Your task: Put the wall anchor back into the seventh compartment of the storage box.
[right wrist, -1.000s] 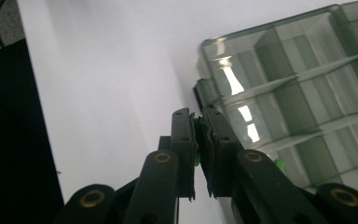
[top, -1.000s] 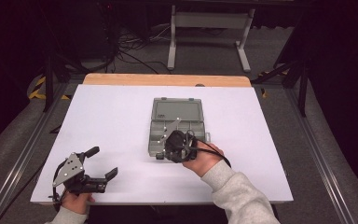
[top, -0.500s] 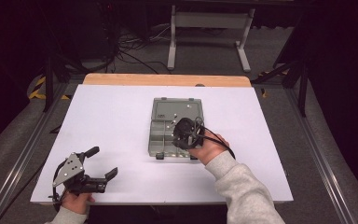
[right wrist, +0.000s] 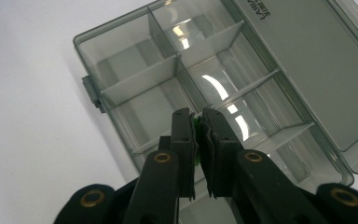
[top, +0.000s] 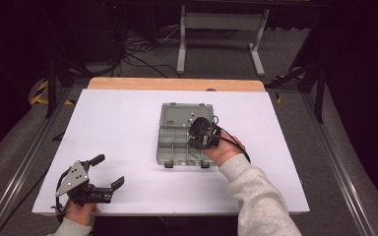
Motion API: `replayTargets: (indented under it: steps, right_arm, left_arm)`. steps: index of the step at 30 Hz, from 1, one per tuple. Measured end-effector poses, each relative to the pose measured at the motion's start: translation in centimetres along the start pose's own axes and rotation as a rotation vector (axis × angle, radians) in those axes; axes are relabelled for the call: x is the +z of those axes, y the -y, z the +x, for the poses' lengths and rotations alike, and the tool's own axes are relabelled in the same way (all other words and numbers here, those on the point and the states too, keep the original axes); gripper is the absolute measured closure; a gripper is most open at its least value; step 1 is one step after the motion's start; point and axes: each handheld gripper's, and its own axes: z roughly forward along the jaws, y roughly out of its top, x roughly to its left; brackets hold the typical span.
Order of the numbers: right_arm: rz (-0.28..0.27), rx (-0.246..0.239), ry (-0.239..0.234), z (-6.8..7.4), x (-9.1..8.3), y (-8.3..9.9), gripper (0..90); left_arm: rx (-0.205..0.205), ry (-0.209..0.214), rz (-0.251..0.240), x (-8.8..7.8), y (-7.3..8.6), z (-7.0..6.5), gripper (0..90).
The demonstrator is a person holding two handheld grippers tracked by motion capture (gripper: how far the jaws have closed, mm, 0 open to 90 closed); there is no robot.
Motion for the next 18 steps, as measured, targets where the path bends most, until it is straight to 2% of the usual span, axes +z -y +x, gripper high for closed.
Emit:
replayTargets:
  steps: [7, 18]
  right_arm:
    - [0.019, 0.03, 0.0, -0.7, 1.2, 0.7, 83.3]
    - [0.042, 0.045, -0.009, -1.0, 2.6, 1.4, 83.3]
  left_arm:
    - [-0.002, 0.0, 0.0, 0.0, 0.0, 0.0, 0.7]
    - [-0.005, -0.004, 0.001, -0.1, 0.1, 0.0, 0.7]
